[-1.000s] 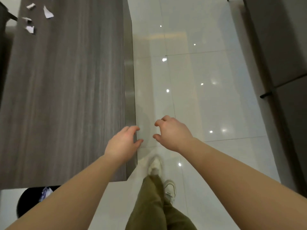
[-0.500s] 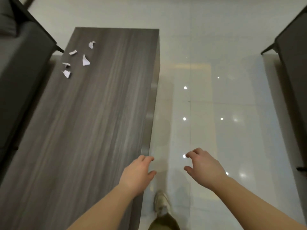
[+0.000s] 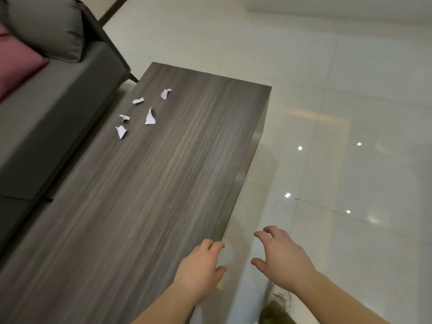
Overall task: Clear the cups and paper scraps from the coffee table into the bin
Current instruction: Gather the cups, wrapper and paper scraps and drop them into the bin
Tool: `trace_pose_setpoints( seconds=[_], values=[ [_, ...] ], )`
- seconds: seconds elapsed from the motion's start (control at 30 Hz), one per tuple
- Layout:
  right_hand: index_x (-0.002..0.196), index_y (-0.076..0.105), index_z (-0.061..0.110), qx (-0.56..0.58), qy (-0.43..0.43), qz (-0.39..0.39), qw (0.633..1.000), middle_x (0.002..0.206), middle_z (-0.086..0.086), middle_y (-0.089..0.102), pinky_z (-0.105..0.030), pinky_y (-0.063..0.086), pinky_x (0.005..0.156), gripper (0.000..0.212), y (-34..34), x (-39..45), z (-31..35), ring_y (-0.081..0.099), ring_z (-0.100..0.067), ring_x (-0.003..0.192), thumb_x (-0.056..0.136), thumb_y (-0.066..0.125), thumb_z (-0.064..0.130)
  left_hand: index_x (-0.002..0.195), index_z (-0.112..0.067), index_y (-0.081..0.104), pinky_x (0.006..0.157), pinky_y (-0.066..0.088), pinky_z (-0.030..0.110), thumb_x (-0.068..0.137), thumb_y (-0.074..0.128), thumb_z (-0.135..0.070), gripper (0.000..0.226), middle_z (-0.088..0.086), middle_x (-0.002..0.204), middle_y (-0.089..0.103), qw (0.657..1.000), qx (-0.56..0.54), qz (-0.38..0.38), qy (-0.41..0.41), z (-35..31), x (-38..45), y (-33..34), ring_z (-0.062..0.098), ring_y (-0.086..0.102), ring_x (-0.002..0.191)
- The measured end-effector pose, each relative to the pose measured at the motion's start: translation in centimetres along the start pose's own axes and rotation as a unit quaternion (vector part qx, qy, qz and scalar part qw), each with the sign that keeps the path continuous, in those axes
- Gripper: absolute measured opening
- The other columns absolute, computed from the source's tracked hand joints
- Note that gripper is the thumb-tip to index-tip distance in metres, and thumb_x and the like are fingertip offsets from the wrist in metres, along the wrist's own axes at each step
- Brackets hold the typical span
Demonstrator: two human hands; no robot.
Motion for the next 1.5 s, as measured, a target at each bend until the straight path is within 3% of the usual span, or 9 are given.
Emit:
trace_pose_setpoints(
  seconds=[0.27, 0.4, 0.53, 0.67, 0.9, 1.17, 1.4, 1.5],
  values=[
    [0.145, 0.026, 0.032, -0.045, -0.075, 0.012, 0.996, 0.155, 0.001, 0.018, -0.032, 0.046, 0.097, 0.066, -5.5, 8.4, -0.1, 0.024, -0.02, 0.14, 0.089, 0.053, 0.053, 0.133, -0.038, 0.032, 0.082, 0.05, 0.036, 0.089, 0.051, -0.045, 0.049, -0.012, 0.126, 0.037, 0.995, -0.066, -0.045, -0.064, 0.6, 5.8, -3.4, 0.014, 0.048, 0.113],
    [0.147, 0.022, 0.034, -0.058, -0.096, 0.026, 0.993, 0.158, 0.001, 0.014, -0.033, 0.041, 0.104, 0.07, -7.3, 13.5, 2.0, 0.022, -0.021, 0.142, 0.088, 0.053, 0.056, 0.136, -0.039, 0.027, 0.088, 0.049, 0.037, 0.087, 0.048, -0.045, 0.054, -0.009, 0.13, 0.034, 0.996, -0.05, -0.039, -0.063, 2.1, 8.5, -4.7, 0.016, 0.042, 0.12],
    [0.147, 0.021, 0.035, -0.067, -0.119, 0.055, 0.989, 0.156, 0.003, 0.012, -0.037, 0.041, 0.105, 0.074, -9.2, 19.3, 5.0, 0.021, -0.022, 0.142, 0.085, 0.054, 0.058, 0.138, -0.044, 0.023, 0.093, 0.047, 0.033, 0.084, 0.05, -0.052, 0.061, -0.014, 0.137, 0.028, 0.987, -0.087, -0.07, -0.114, 5.2, 11.6, -7.1, 0.013, 0.039, 0.126],
    [0.149, 0.02, 0.033, -0.076, -0.124, 0.07, 0.987, 0.157, 0.002, 0.01, -0.038, 0.035, 0.111, 0.076, -11.3, 24.9, 7.6, 0.015, -0.023, 0.143, 0.087, 0.055, 0.057, 0.137, -0.045, 0.025, 0.094, 0.047, 0.034, 0.084, 0.054, -0.053, 0.061, -0.015, 0.134, 0.03, 0.974, -0.135, -0.096, -0.156, 9.0, 14.5, -9.7, 0.012, 0.041, 0.125],
    [0.15, 0.017, 0.033, -0.1, -0.155, 0.075, 0.98, 0.157, 0.002, 0.009, -0.036, 0.039, 0.108, 0.076, -14.5, 32.2, 11.0, 0.016, -0.022, 0.143, 0.087, 0.053, 0.058, 0.14, -0.038, 0.031, 0.098, 0.043, 0.029, 0.085, 0.059, -0.05, 0.063, -0.012, 0.137, 0.033, 0.951, -0.176, -0.142, -0.212, 14.5, 18.7, -14.6, 0.013, 0.045, 0.124],
    [0.147, 0.024, 0.032, -0.144, -0.208, 0.02, 0.967, 0.156, -0.003, 0.016, -0.035, 0.04, 0.105, 0.069, -19.2, 43.8, 15.9, 0.017, -0.022, 0.143, 0.089, 0.053, 0.056, 0.143, -0.03, 0.032, 0.104, 0.041, 0.033, 0.085, 0.063, -0.044, 0.067, -0.008, 0.142, 0.032, 0.911, -0.203, -0.226, -0.278, 19.2, 24.9, -21.2, 0.017, 0.039, 0.129],
    [0.148, 0.028, 0.027, -0.14, -0.264, -0.024, 0.954, 0.157, -0.013, 0.014, -0.045, 0.034, 0.111, 0.075, -21.9, 54.7, 21.8, 0.015, -0.032, 0.144, 0.085, 0.064, 0.048, 0.144, -0.033, 0.027, 0.102, 0.042, 0.042, 0.083, 0.069, -0.033, 0.074, -0.003, 0.148, 0.027, 0.884, -0.235, -0.265, -0.304, 23.3, 31.7, -27.0, 0.025, 0.035, 0.131],
    [0.146, 0.029, 0.027, -0.144, -0.286, -0.046, 0.946, 0.157, -0.013, 0.014, -0.046, 0.035, 0.11, 0.075, -22.3, 58.1, 24.1, 0.015, -0.034, 0.143, 0.084, 0.066, 0.047, 0.145, -0.034, 0.028, 0.103, 0.04, 0.042, 0.083, 0.07, -0.032, 0.075, -0.001, 0.148, 0.03, 0.844, -0.294, -0.288, -0.343, 25.2, 34.4, -28.8, 0.025, 0.034, 0.131]
  ],
)
Point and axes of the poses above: each hand's wrist, its own x-axis towards the middle knuckle, its own y-axis out of the palm, z = x × y, the point moved 4 cm from there along x, towards the middle knuckle
